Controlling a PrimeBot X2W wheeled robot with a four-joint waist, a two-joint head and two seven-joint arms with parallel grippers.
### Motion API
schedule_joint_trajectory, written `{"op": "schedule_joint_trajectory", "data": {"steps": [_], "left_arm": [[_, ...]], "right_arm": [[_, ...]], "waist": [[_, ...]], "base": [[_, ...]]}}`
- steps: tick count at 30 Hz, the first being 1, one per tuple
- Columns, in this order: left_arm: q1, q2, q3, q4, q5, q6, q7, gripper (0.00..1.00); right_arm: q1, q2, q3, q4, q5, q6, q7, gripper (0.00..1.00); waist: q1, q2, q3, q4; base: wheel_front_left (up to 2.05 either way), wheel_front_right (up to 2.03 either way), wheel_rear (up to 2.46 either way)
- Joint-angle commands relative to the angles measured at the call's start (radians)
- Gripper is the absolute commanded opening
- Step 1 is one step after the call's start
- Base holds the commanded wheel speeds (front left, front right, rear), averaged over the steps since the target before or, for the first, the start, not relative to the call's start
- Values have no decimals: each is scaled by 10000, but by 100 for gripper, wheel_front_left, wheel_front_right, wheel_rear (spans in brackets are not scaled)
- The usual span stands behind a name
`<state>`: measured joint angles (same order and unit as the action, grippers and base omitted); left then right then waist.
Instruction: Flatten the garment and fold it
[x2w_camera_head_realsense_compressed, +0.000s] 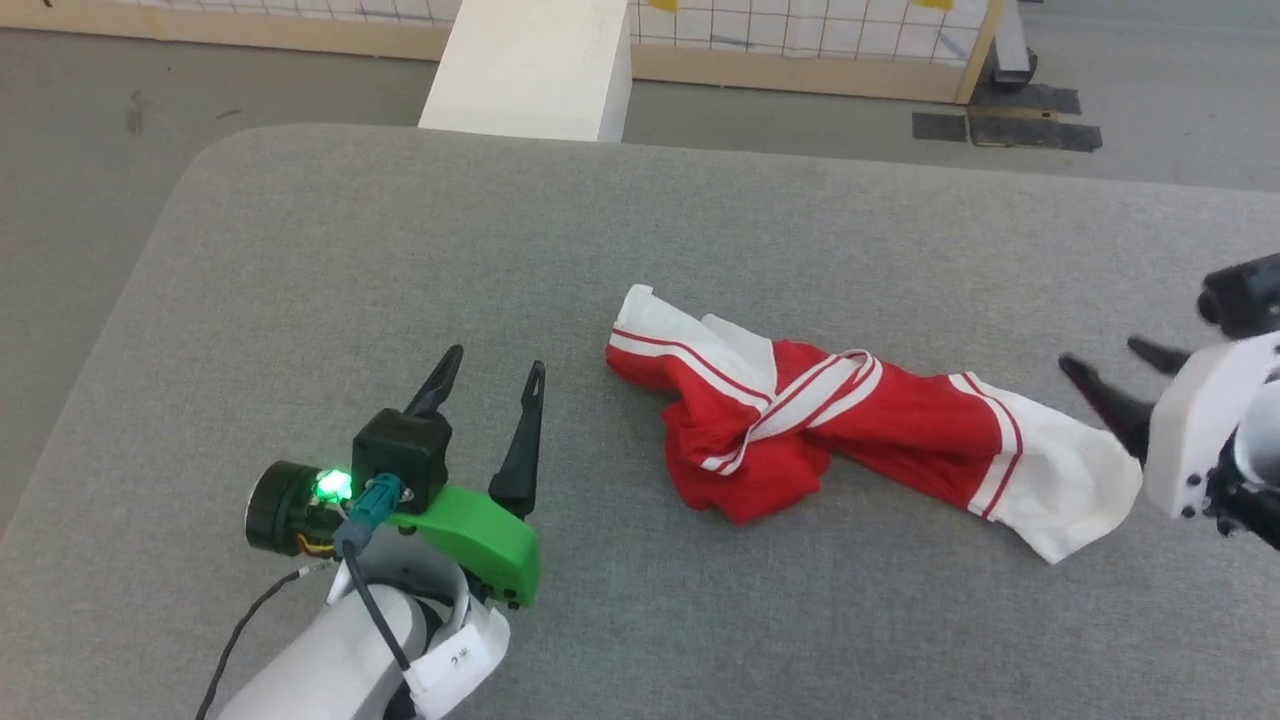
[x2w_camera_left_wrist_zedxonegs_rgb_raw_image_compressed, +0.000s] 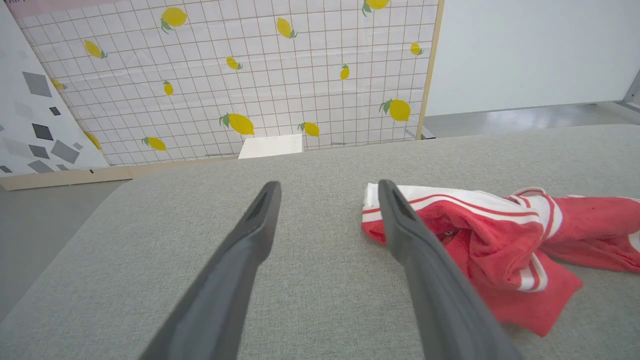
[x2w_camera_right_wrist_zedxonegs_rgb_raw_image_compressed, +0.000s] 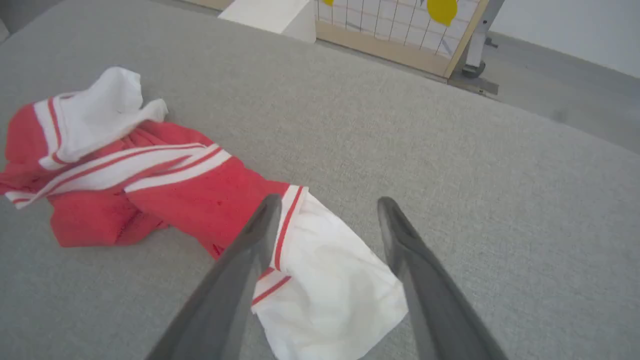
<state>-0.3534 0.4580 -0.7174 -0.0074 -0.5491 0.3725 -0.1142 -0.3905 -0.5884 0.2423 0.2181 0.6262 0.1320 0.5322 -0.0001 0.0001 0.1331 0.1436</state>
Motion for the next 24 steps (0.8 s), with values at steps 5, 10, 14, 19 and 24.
{"op": "schedule_joint_trajectory", "data": {"steps": [5,10,14,19,24], "left_arm": [[36,215,199,-250,-262,153,175,100],[-102,375,159,-403,-408,-28,529,100],[-525,596,-38,-518,-576,-420,1358,100],[-1769,659,-294,-481,-931,-803,3371,100],[-3486,362,-828,-23,-1407,-1146,6309,100]], "right_arm": [[1736,1404,-1472,-2490,-699,-13,-2721,100],[2812,2744,-2119,-3212,-1691,-13,-3753,100],[3452,3734,-2539,-3643,-2383,-13,-3904,100],[3875,4429,-2772,-4182,-2911,-13,-3705,100],[3969,4636,-2754,-4618,-3076,-13,-3501,100]], "waist": [[1,-1,29,-506],[1,-1,199,-746],[1,-1,401,-931],[1,-1,765,-1197],[1,-1,1177,-1505]], "base": [[0,0,0],[0,0,0],[0,0,0],[0,0,0],[0,0,0]]}}
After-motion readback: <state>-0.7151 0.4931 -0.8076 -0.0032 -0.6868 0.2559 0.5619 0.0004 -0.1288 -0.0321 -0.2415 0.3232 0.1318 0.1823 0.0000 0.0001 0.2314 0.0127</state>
